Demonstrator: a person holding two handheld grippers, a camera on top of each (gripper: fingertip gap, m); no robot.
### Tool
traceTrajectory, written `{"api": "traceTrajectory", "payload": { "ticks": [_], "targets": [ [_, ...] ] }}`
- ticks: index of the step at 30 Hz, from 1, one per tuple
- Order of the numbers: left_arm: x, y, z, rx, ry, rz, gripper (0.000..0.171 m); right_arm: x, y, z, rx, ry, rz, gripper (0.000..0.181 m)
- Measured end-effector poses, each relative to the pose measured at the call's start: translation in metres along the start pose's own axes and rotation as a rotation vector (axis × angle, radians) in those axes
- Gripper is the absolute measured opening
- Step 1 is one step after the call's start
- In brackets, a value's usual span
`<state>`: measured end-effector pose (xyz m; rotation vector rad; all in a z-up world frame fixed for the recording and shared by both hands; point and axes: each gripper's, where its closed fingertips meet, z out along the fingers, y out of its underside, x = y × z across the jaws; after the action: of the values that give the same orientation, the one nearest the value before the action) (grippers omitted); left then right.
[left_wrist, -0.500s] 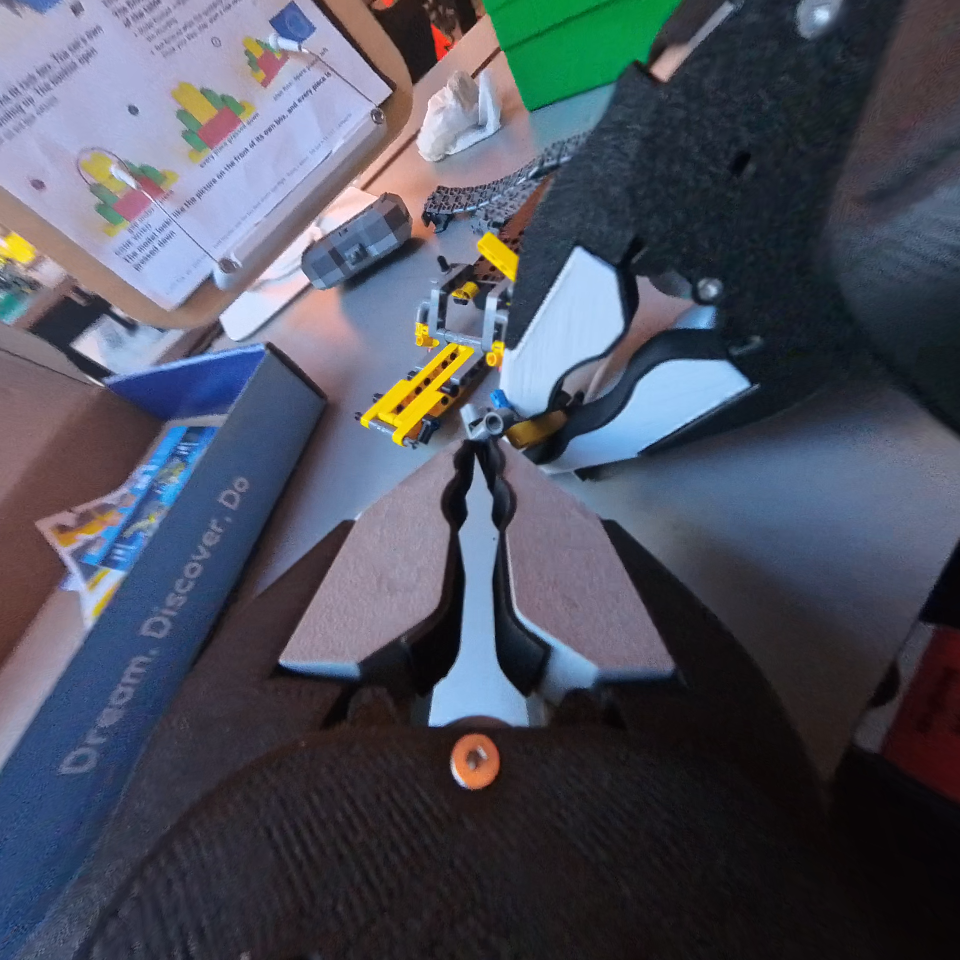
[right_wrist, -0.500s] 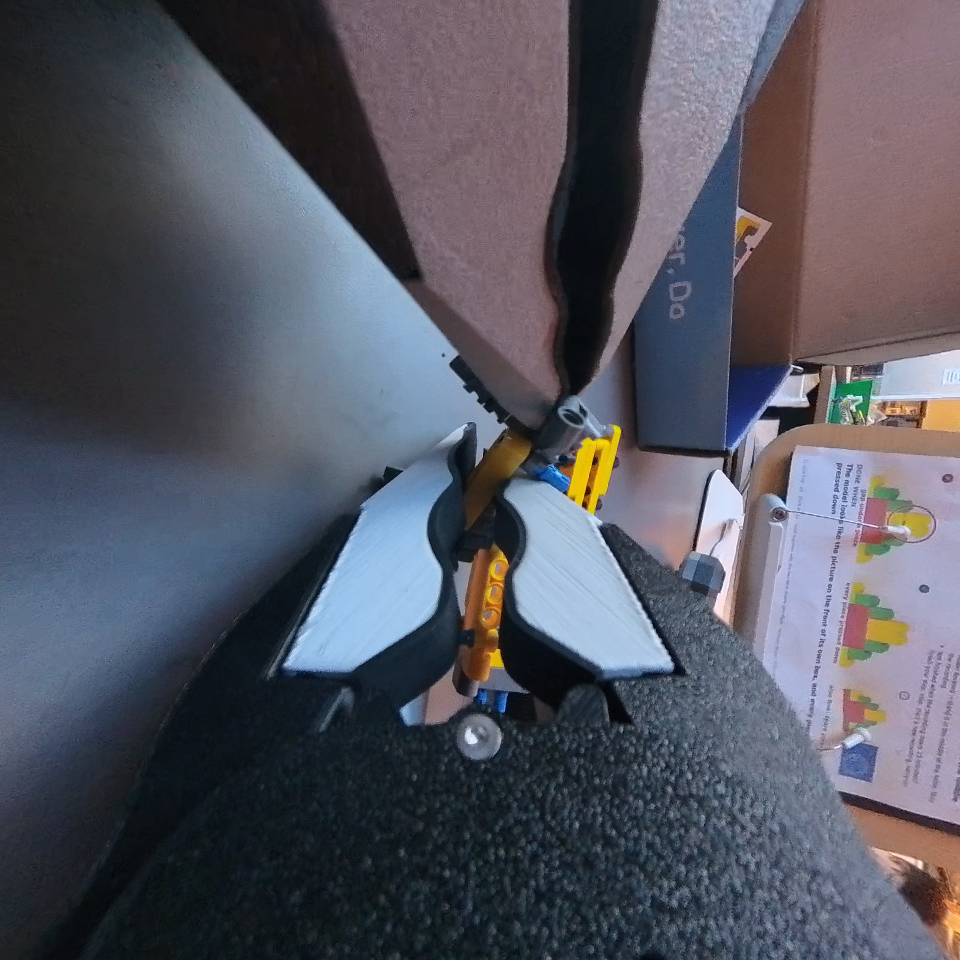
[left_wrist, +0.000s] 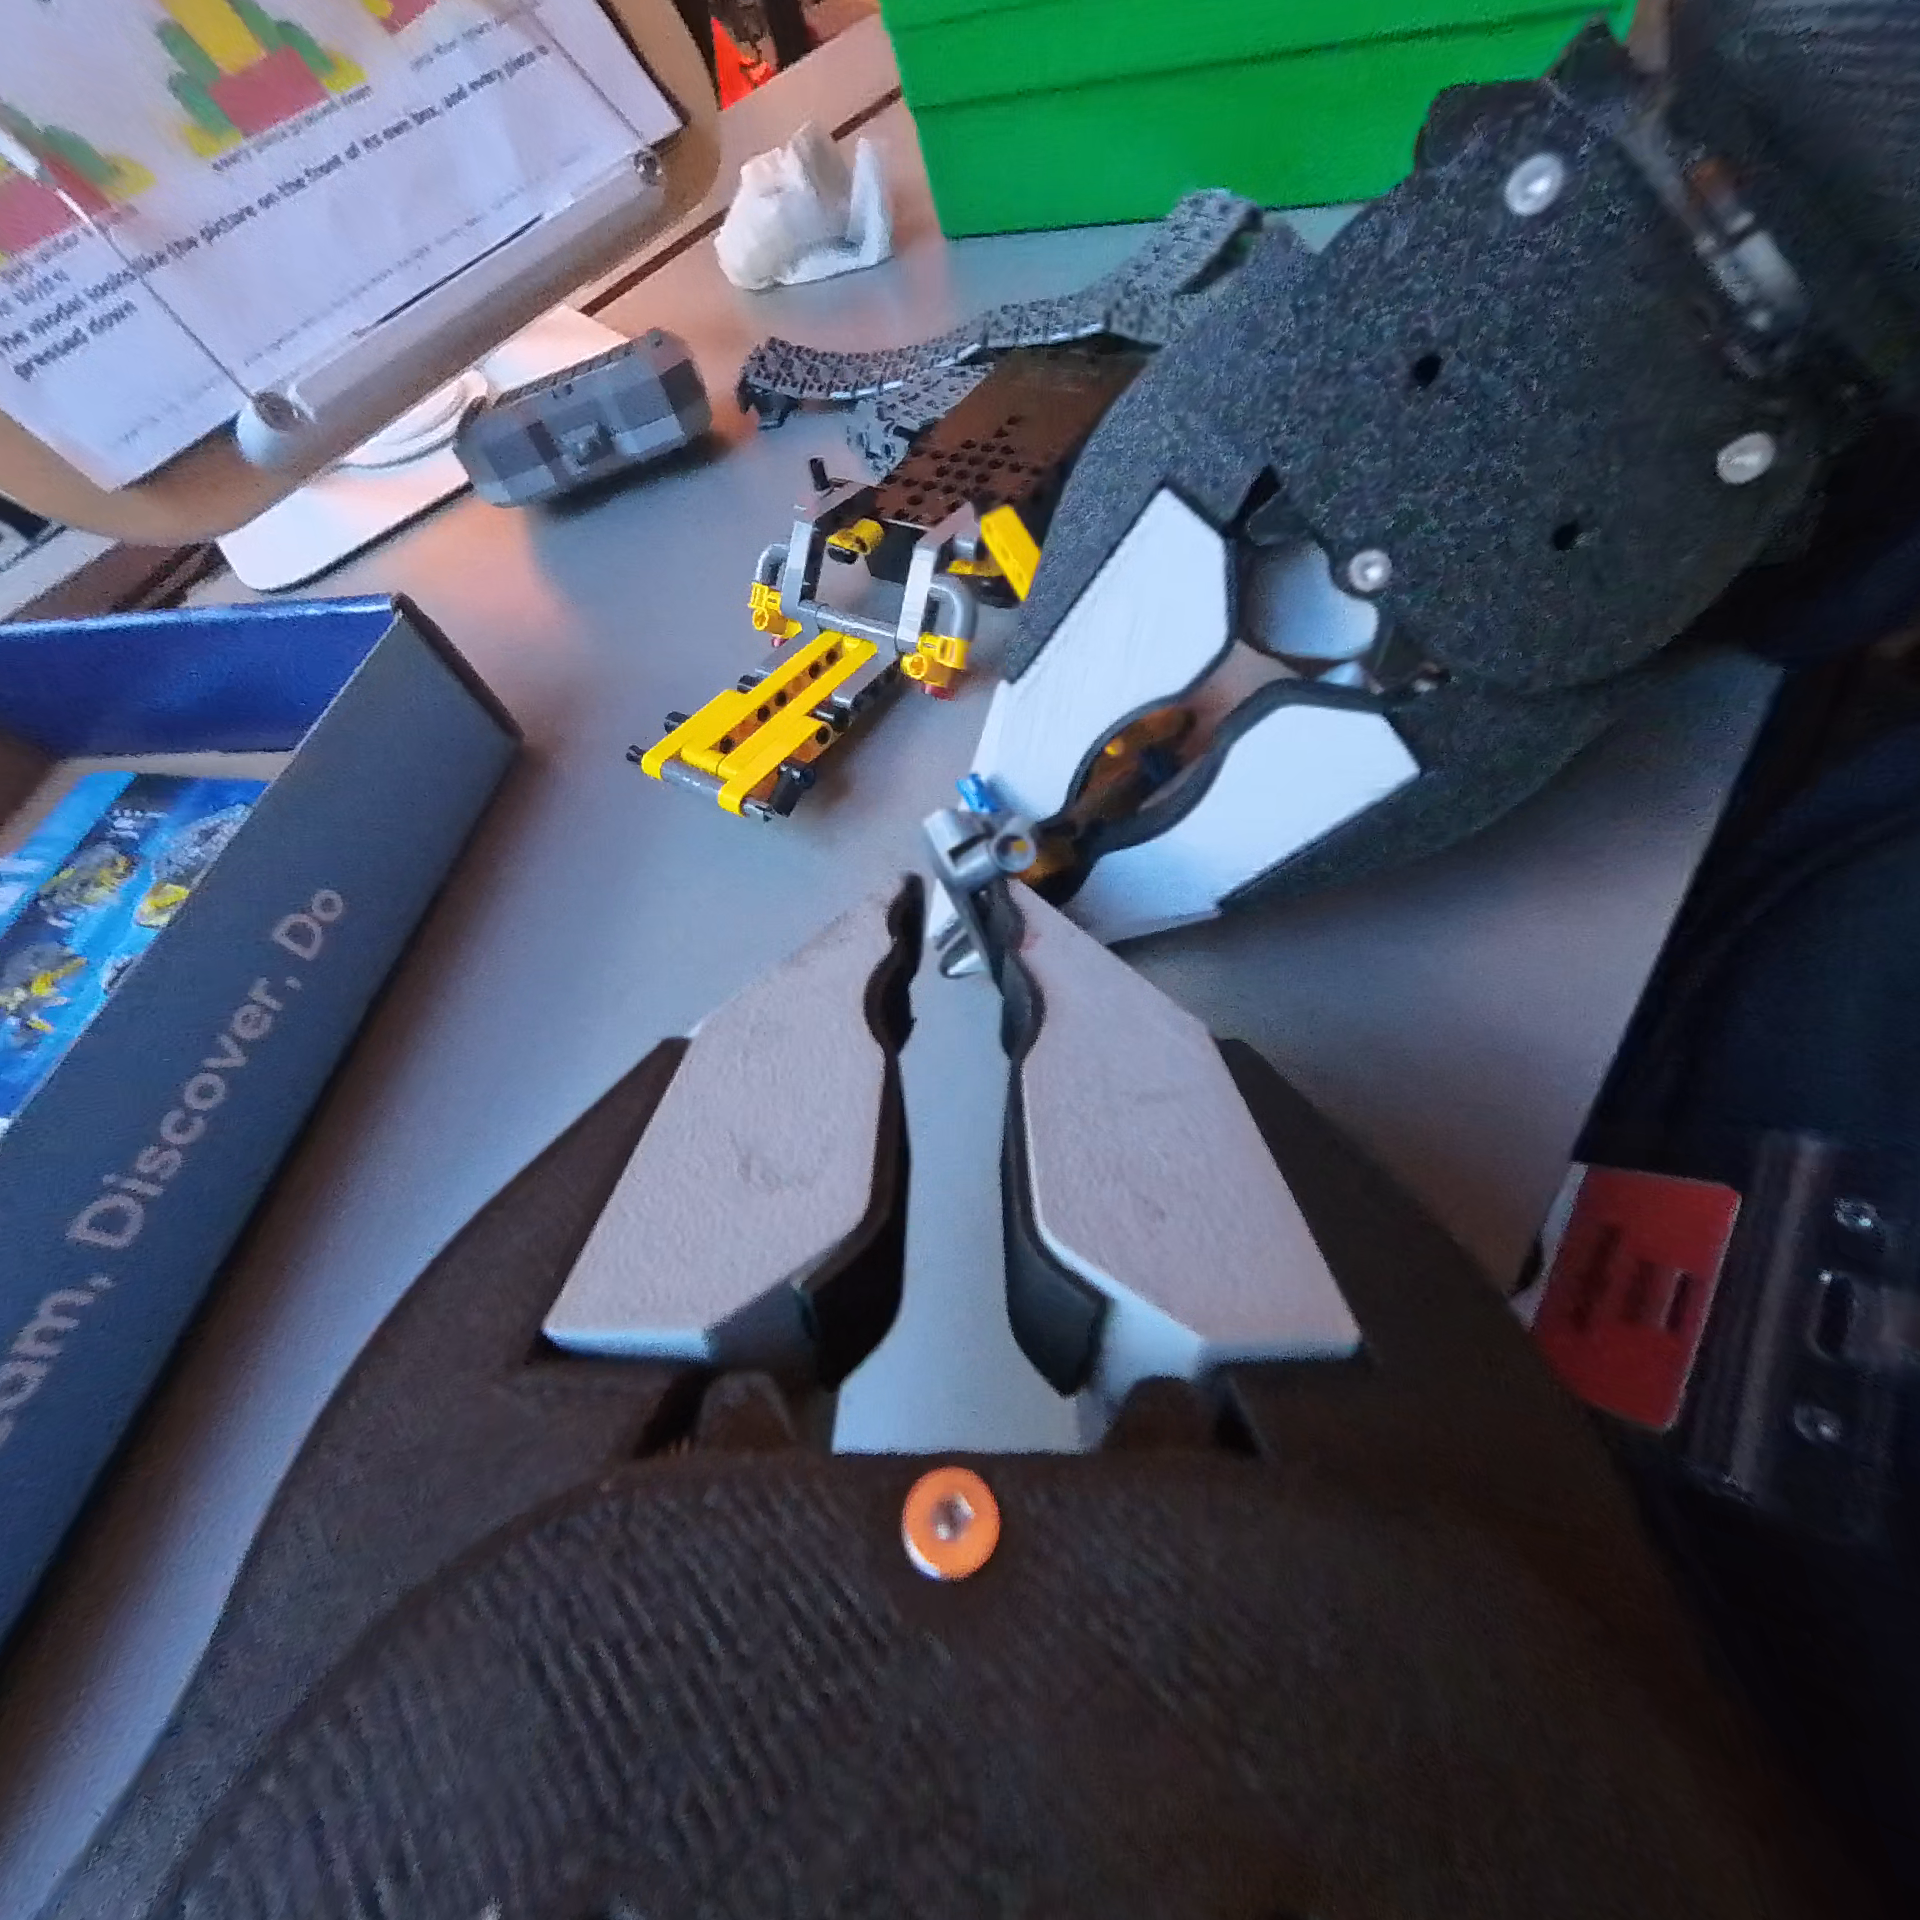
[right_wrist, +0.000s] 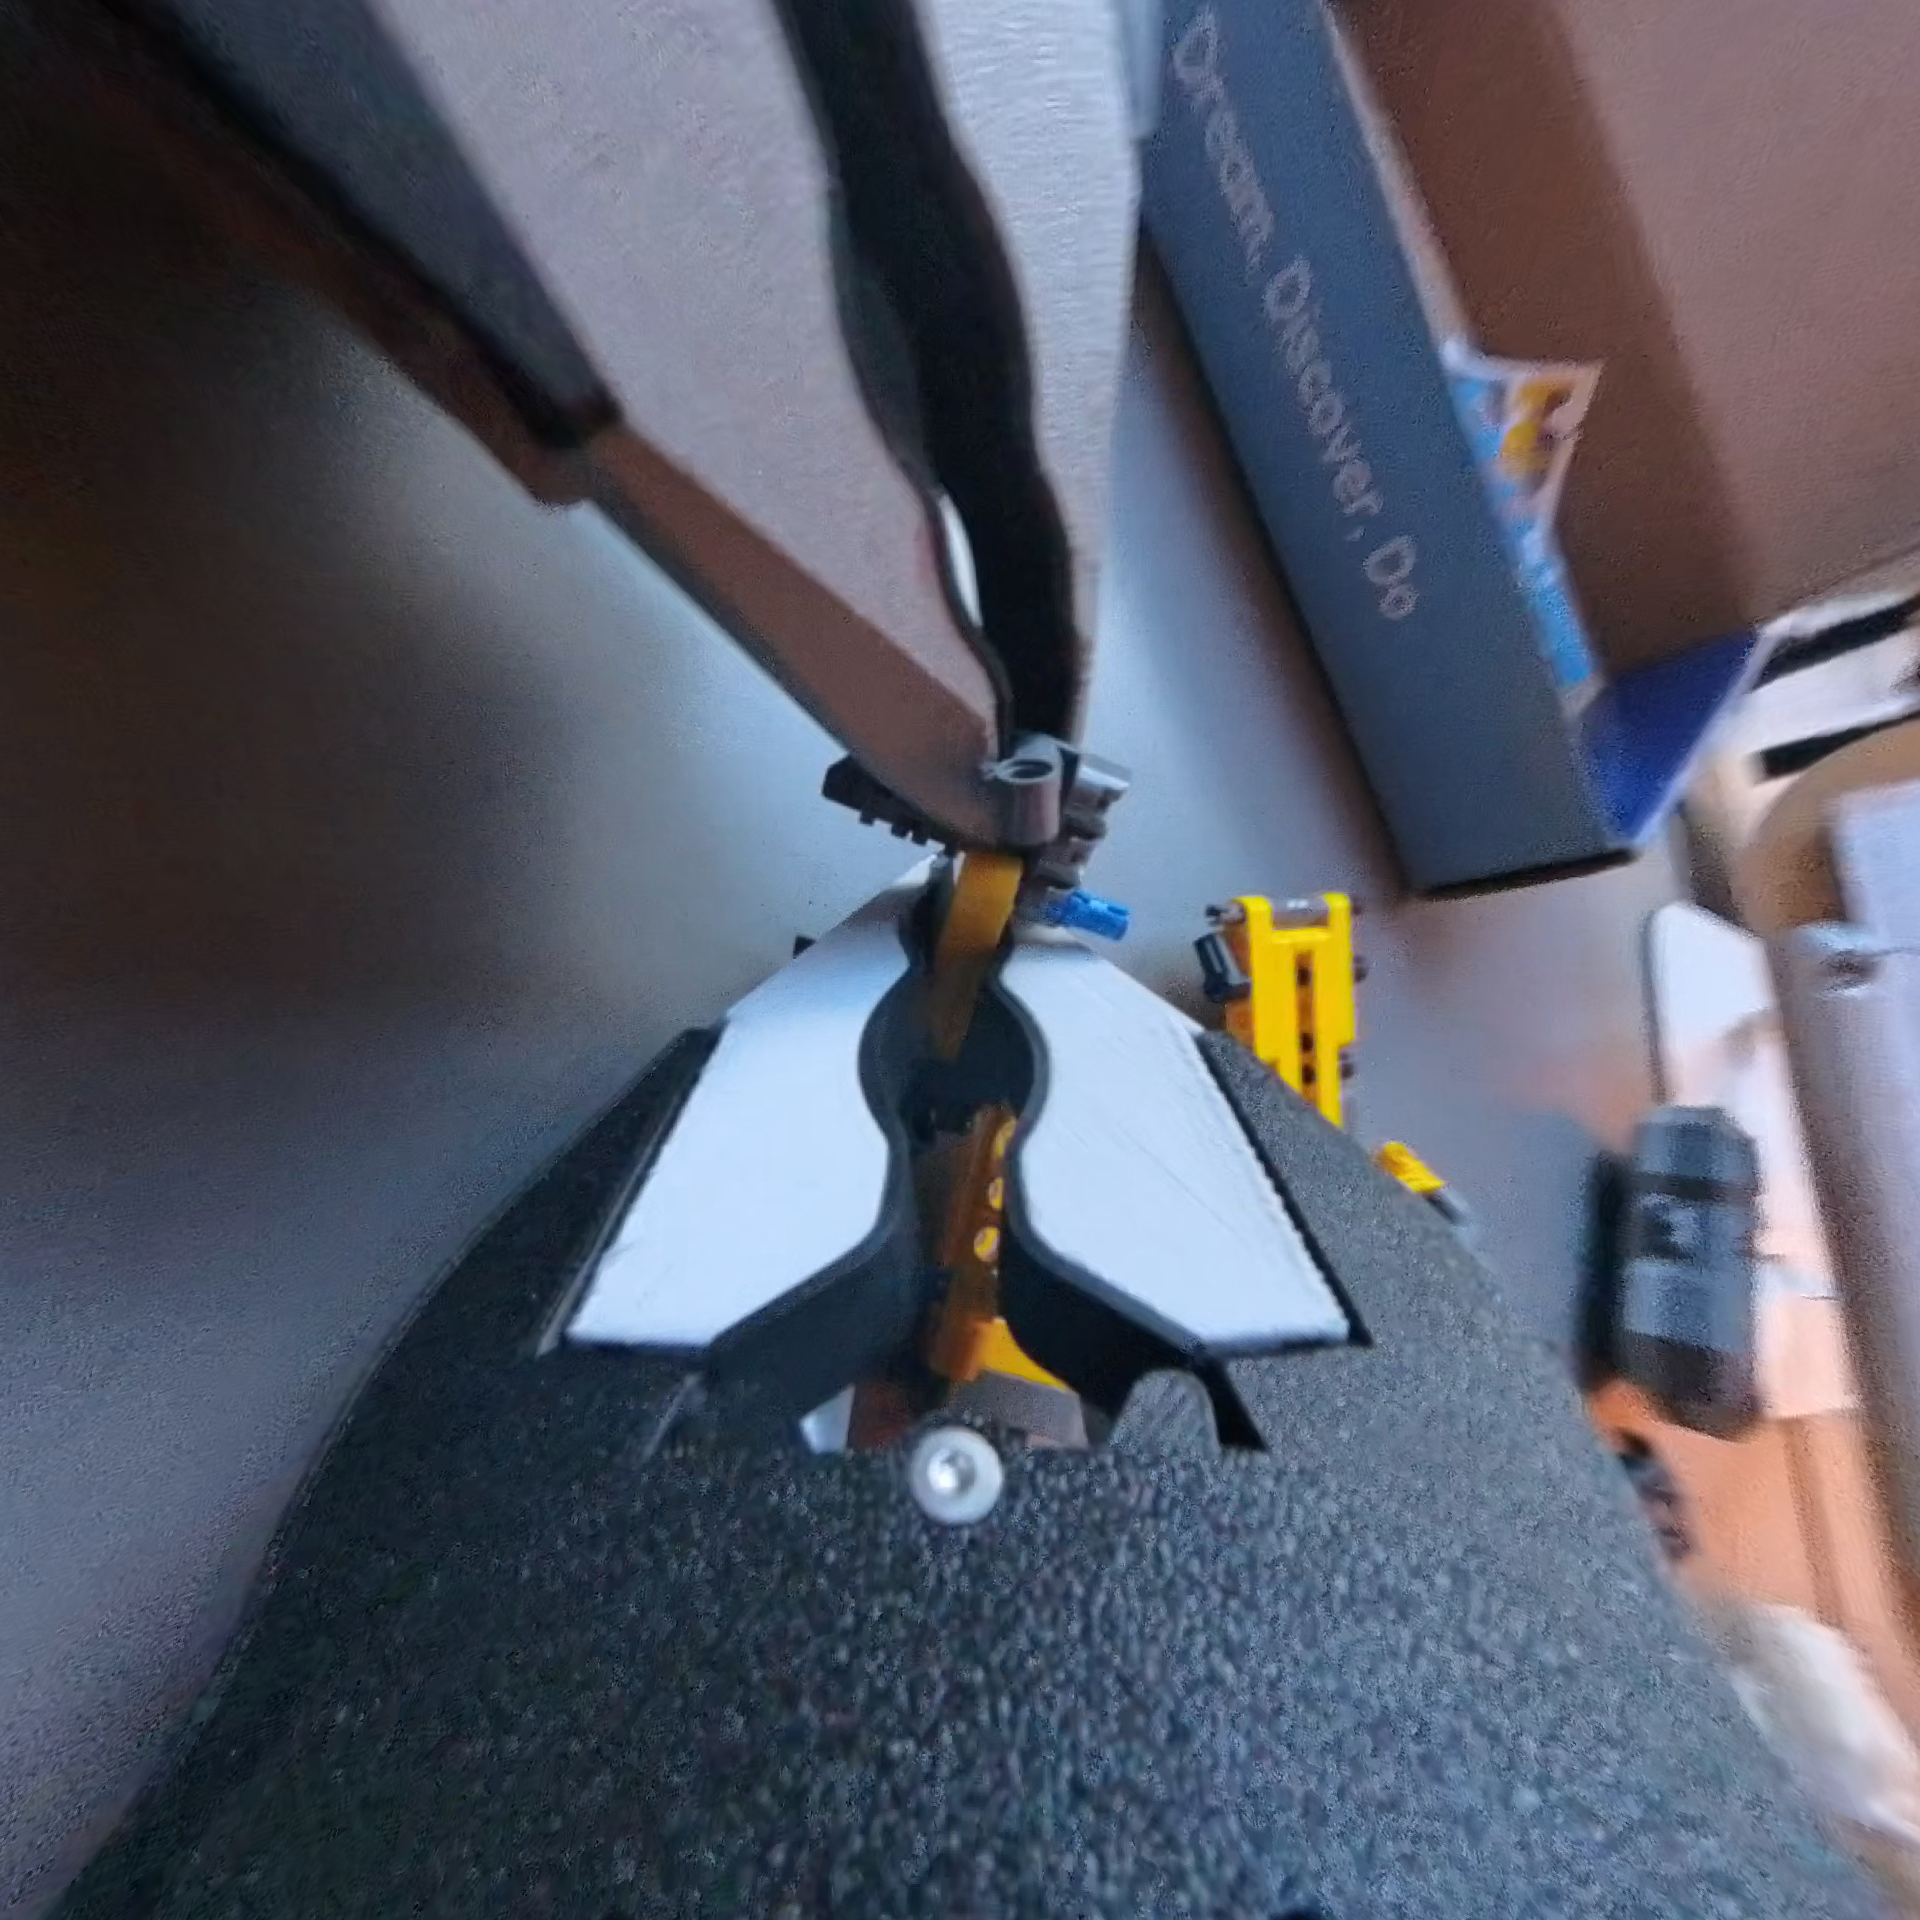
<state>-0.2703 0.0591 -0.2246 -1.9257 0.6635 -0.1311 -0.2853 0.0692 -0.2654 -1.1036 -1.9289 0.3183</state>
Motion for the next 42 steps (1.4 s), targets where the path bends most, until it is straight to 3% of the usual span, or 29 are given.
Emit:
{"api": "traceTrajectory", "payload": {
  "ticks": [3, 8, 11, 13, 17, 21, 24, 31, 35, 39, 42],
  "targets": [
    [0.005, -0.001, -0.003, -0.047, 0.008, 0.085, 0.013, -0.007, -0.003, -0.004, 0.026, -0.052, -0.006, 0.000],
    [0.015, -0.007, 0.000, -0.108, 0.034, 0.374, 0.034, -0.015, 0.003, -0.014, 0.054, -0.143, -0.144, 0.000],
    [0.030, -0.005, 0.001, -0.167, 0.154, 0.445, 0.027, -0.025, 0.002, -0.020, 0.081, -0.251, -0.210, 0.000],
    [0.029, -0.001, 0.003, -0.235, 0.189, 0.410, 0.019, -0.022, 0.004, -0.017, 0.065, -0.263, -0.216, 0.000],
    [0.030, -0.001, 0.005, -0.241, 0.232, 0.291, 0.018, -0.026, 0.004, -0.018, 0.094, -0.327, -0.215, 0.000],
    [0.028, -0.001, 0.009, -0.120, 0.181, 0.155, 0.017, -0.027, 0.006, -0.018, 0.102, -0.369, -0.176, 0.000],
    [0.029, 0.002, 0.007, -0.020, 0.180, -0.013, 0.017, -0.027, 0.006, -0.017, 0.080, -0.338, -0.244, 0.000],
    [0.040, 0.009, 0.000, -0.033, 0.197, 0.170, 0.017, -0.027, 0.005, -0.018, 0.021, -0.108, -0.529, 0.000],
    [0.042, 0.011, -0.003, -0.037, 0.271, 0.108, 0.016, -0.026, 0.004, -0.019, -0.027, -0.040, -0.676, 0.000],
    [0.042, 0.011, -0.003, -0.039, 0.281, 0.081, 0.016, -0.026, 0.005, -0.018, -0.037, -0.044, -0.689, 0.000],
    [0.040, 0.011, -0.003, -0.030, 0.149, 0.192, 0.016, -0.025, 0.005, -0.018, -0.028, -0.031, -0.614, 0.000]
  ]
}}
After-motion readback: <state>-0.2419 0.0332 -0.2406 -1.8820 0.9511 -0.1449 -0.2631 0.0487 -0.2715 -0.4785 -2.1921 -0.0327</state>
